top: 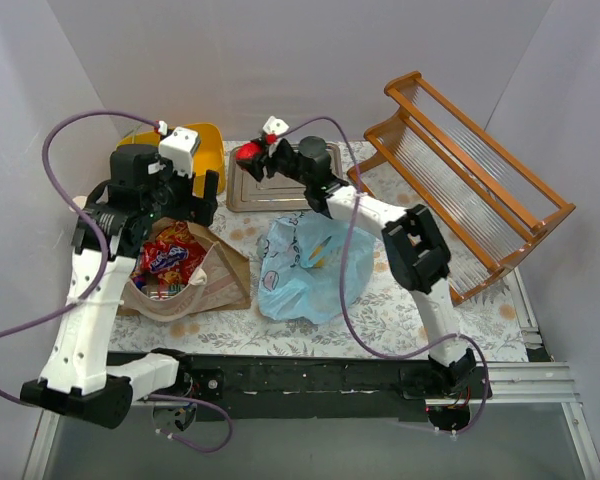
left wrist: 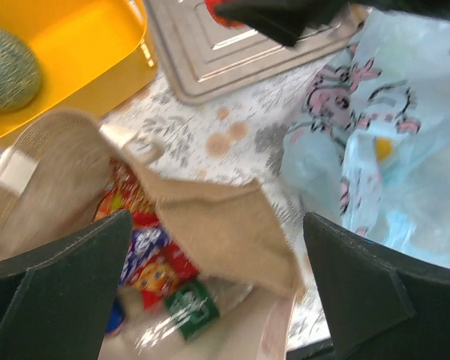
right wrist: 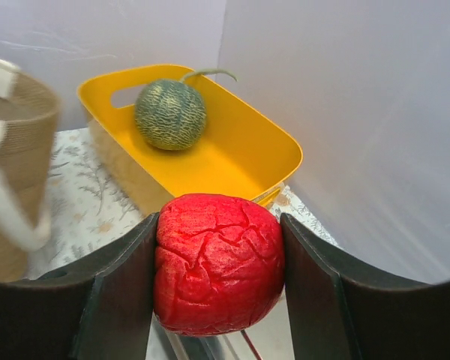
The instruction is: Untie the knot of the grocery bags and take out the mixed food
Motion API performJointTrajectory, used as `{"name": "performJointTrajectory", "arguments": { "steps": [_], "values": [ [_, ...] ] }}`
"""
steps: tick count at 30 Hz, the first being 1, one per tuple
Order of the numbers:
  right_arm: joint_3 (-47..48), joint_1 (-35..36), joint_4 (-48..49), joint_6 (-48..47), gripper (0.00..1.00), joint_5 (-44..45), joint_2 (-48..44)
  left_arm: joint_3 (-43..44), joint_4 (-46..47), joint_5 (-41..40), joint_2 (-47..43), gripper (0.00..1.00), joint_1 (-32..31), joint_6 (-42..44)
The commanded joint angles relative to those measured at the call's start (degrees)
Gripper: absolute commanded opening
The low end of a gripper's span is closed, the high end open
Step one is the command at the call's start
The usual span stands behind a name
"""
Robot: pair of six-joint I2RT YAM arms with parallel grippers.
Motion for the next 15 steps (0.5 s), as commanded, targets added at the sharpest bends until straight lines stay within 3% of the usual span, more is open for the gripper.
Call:
{"name": "performJointTrajectory", "arguments": {
  "steps": [1,3,9,15],
  "values": [
    [-15.09,0.86,7.39,-7.70,0.01,-9.52,-16.76,2.81,9.64,7.63,5.49,0.98,0.62,-6.40],
    [-21.32,1.04,6.86,-12.80,0.01,-11.37,-22.37,4.30,9.91,15.36,7.96,0.98,1.05,-8.68],
    [-27.94,2.09,0.98,-26.76,0.01,-13.40,-31.45,6.16,12.71,40.81,16.84,0.98,2.81,-13.52],
    [-29.80,2.45,-2.62,-33.99,0.01,-14.01,-34.98,0.36,22.47,55.79,20.01,0.96,7.82,-22.66]
  ]
}}
